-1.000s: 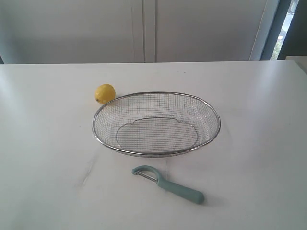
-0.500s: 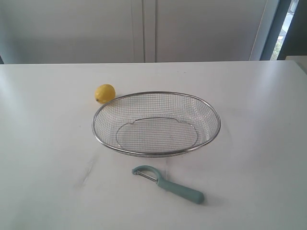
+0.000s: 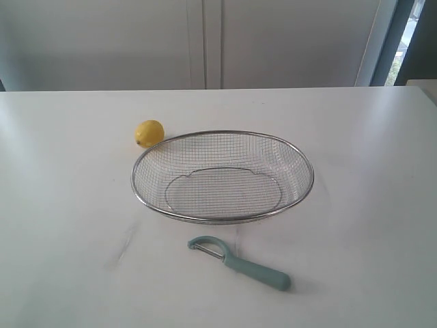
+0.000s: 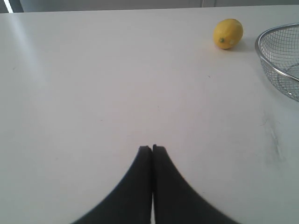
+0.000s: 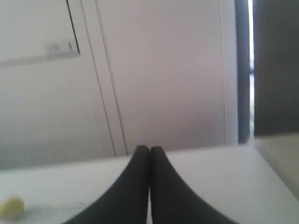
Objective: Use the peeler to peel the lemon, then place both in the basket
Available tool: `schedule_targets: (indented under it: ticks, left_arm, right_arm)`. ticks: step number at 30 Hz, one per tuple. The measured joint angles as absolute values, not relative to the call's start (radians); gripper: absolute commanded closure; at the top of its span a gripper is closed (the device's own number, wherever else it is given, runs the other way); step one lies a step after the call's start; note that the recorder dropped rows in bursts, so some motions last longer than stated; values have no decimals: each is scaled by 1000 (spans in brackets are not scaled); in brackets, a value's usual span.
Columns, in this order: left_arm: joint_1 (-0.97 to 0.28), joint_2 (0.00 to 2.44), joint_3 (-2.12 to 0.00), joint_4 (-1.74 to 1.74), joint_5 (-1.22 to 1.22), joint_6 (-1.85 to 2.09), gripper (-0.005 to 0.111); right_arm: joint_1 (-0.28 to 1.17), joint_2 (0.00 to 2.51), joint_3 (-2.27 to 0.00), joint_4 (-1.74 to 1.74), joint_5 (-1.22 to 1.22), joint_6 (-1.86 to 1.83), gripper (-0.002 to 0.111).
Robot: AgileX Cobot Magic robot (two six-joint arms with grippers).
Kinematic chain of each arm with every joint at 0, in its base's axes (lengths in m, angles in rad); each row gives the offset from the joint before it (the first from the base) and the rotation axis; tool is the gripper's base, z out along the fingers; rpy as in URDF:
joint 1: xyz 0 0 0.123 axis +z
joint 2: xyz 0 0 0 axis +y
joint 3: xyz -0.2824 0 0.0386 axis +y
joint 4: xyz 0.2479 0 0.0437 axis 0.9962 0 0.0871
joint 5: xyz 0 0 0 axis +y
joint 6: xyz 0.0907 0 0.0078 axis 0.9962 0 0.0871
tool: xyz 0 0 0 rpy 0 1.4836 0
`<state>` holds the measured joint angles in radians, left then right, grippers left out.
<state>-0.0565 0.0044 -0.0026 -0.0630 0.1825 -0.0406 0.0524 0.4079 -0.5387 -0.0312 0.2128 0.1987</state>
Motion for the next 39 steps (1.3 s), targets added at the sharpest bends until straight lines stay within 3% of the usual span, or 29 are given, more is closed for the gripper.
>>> schedule_targets:
  ticks: [5, 10, 39]
  left_arm:
    - [-56, 4, -3, -63, 182, -41, 107]
    - [-56, 4, -3, -63, 182, -41, 107]
    - [-56, 4, -3, -63, 182, -41, 107]
  right_arm:
    - [52, 647, -668, -31, 716, 32, 108]
    - [52, 835, -732, -35, 972, -32, 108]
    - [52, 956, -884, 295, 1032, -247, 108]
